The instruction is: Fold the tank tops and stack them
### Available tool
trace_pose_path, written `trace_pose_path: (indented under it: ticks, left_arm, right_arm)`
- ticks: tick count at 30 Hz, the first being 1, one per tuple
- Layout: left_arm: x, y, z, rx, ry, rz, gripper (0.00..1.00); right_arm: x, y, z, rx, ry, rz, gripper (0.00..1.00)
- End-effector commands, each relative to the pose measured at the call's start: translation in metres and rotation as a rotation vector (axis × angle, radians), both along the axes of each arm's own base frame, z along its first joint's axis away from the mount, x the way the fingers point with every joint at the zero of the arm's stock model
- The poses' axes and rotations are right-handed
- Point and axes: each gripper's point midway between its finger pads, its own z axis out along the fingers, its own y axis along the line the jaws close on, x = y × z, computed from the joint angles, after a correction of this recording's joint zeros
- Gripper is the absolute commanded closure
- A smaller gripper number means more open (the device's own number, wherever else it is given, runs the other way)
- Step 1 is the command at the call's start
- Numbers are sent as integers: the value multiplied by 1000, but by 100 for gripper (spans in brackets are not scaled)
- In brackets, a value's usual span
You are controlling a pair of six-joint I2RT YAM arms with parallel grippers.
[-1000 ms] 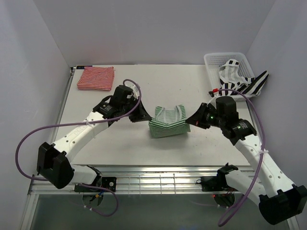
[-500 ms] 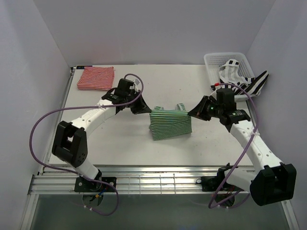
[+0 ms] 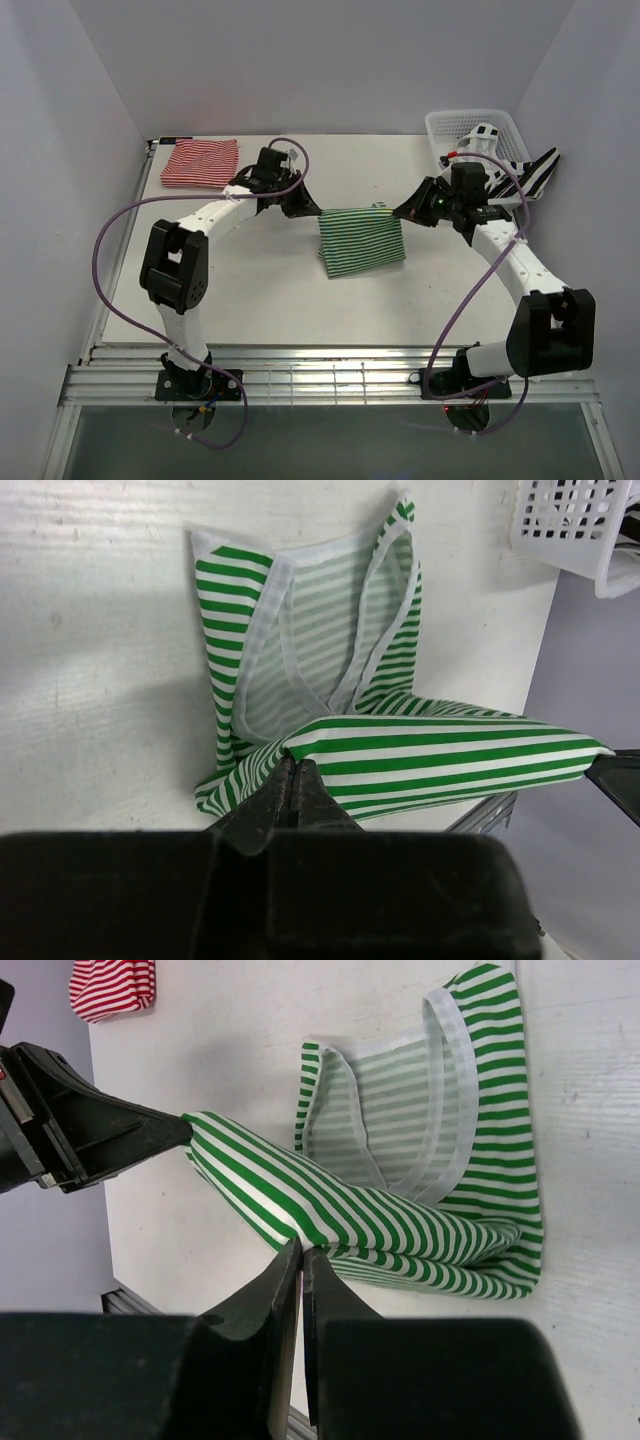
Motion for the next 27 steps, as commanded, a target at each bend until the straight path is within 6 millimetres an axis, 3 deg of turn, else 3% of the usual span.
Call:
trace_pose_path:
  ticks: [1, 7, 8, 15, 19, 20, 21, 23, 24, 25, 27]
  left_arm:
    - [32, 5, 8, 10, -76, 24, 100]
    - [71, 0, 0, 16, -131, 37, 100]
    - [77, -1, -13, 26, -116, 39, 100]
    - [108, -15, -41, 8, -123, 15, 100]
    - [119, -21, -54, -2, -131, 9, 97]
    - [122, -20, -54, 5, -138, 17, 94]
    - [126, -21, -51, 2, -154, 16, 89]
    - [130, -22, -46, 4, -182, 8, 60]
    - [132, -23, -42, 3, -197, 4, 50]
    - [135, -24, -31, -4, -218, 3, 35]
    - [136, -24, -18, -14, -239, 4, 23]
  right_arm:
    - [28, -2, 19, 11, -111, 17, 92]
    - [65, -9, 3, -25, -128, 12, 92]
    - [70, -10, 1, -29, -129, 6, 92]
    - [99, -21, -56, -50, -30, -22, 92]
    - [116, -27, -71, -42, -46, -61, 92]
    - [120, -29, -73, -39, -41, -64, 92]
    - [127, -29, -76, -41, -41, -61, 84]
    - [132, -26, -76, -33, -42, -38, 64]
    - [138, -25, -72, -37, -53, -12, 47]
    - [138, -21, -67, -30, -54, 17, 41]
    - [136, -19, -58, -37, -48, 46, 35]
